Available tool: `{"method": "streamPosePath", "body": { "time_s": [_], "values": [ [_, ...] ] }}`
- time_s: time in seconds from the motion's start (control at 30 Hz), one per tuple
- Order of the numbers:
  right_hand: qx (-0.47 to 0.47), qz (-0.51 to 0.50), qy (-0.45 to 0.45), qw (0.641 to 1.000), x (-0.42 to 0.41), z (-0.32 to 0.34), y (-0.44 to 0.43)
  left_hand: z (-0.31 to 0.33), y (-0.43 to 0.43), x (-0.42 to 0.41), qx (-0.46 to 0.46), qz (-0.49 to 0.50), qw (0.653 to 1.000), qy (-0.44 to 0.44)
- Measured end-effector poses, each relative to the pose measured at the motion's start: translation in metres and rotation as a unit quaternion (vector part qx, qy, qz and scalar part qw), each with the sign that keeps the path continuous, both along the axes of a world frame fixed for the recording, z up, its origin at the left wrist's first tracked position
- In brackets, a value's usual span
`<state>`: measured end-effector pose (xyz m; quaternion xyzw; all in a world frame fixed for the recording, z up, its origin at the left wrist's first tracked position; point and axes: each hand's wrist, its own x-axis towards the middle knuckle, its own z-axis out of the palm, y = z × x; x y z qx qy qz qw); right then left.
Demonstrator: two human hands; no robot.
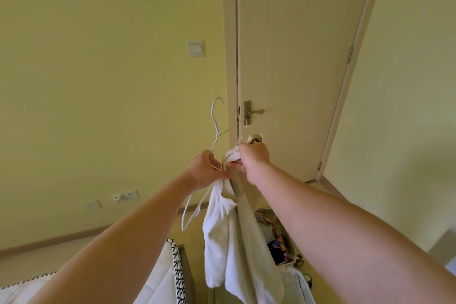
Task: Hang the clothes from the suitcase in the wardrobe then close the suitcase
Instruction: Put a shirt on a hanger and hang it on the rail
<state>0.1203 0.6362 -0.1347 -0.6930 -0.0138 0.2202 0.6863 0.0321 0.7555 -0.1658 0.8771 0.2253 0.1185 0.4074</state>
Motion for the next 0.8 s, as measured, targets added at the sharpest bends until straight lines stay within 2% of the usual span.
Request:
{"method": "streamPosePath", "body": {
  "time_s": [0.1, 0.2, 0.33, 0.5, 0.67, 0.8],
  "values": [
    [0.053, -0.010, 0.021, 0.998, 0.002, 0.007, -0.002, -0.014, 0.002, 0.003, 0.033, -0.007, 0.999, 0.034],
    [0.029, -0.022, -0.008, 0.999, 0.008, 0.009, -0.006, -0.011, 0.005, 0.007, 0.032, -0.006, 0.999, 0.022],
    [-0.022, -0.070, -0.048, 0.996, 0.019, 0.007, -0.023, 0.008, 0.021, 0.009, -0.036, -0.034, 0.999, 0.015],
    [-0.123, -0.084, -0.073, 0.986, 0.029, -0.006, -0.043, 0.027, 0.032, 0.010, -0.082, -0.102, 0.991, 0.040],
    [-0.262, -0.029, -0.147, 0.953, 0.030, -0.016, -0.049, 0.044, 0.029, 0.017, -0.154, -0.077, 0.985, -0.026],
    [-0.307, -0.005, -0.187, 0.933, 0.035, -0.016, -0.051, 0.047, 0.035, 0.021, -0.227, -0.051, 0.972, -0.022]
  ]
}}
